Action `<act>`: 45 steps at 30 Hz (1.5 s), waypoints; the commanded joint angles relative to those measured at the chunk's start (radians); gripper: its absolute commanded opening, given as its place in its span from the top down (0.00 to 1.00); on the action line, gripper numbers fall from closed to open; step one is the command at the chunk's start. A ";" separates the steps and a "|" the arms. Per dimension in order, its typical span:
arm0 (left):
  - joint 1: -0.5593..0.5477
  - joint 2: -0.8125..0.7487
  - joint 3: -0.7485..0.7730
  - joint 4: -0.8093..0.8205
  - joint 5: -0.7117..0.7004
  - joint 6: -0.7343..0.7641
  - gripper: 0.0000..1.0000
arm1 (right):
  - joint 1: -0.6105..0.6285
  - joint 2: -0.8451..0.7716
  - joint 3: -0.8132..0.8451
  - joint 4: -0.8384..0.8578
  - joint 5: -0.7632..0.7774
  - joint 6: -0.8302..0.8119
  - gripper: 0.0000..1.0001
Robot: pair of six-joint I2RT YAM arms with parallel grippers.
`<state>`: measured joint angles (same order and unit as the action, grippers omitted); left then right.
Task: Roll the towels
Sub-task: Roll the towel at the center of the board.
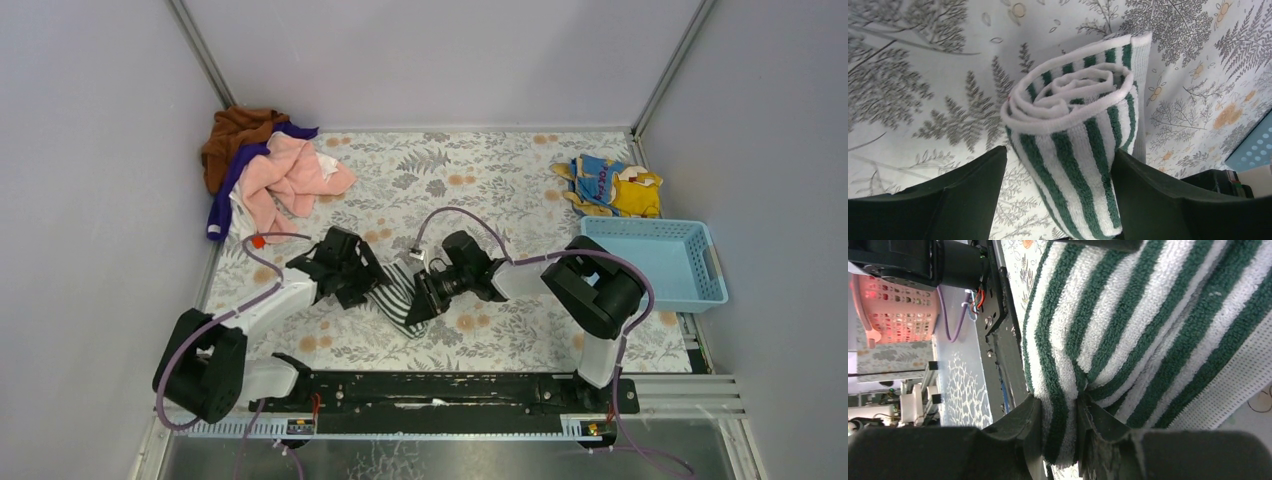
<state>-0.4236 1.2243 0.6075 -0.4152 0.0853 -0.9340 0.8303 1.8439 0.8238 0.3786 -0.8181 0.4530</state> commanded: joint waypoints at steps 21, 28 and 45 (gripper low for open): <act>-0.089 0.258 -0.035 0.121 -0.062 0.010 0.39 | 0.289 -0.378 0.147 -0.661 1.021 -0.161 0.24; -0.090 0.261 -0.028 0.107 -0.067 0.017 0.39 | 0.486 -0.297 0.286 -0.713 1.332 -0.274 0.21; -0.090 0.277 0.005 0.111 -0.034 0.044 0.39 | 0.541 0.051 0.284 -0.679 1.396 -0.324 0.27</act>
<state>-0.5045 1.4448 0.6453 -0.1936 0.0944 -0.9474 1.4120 1.8687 1.1694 -0.2951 0.6434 0.1085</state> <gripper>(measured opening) 0.618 0.792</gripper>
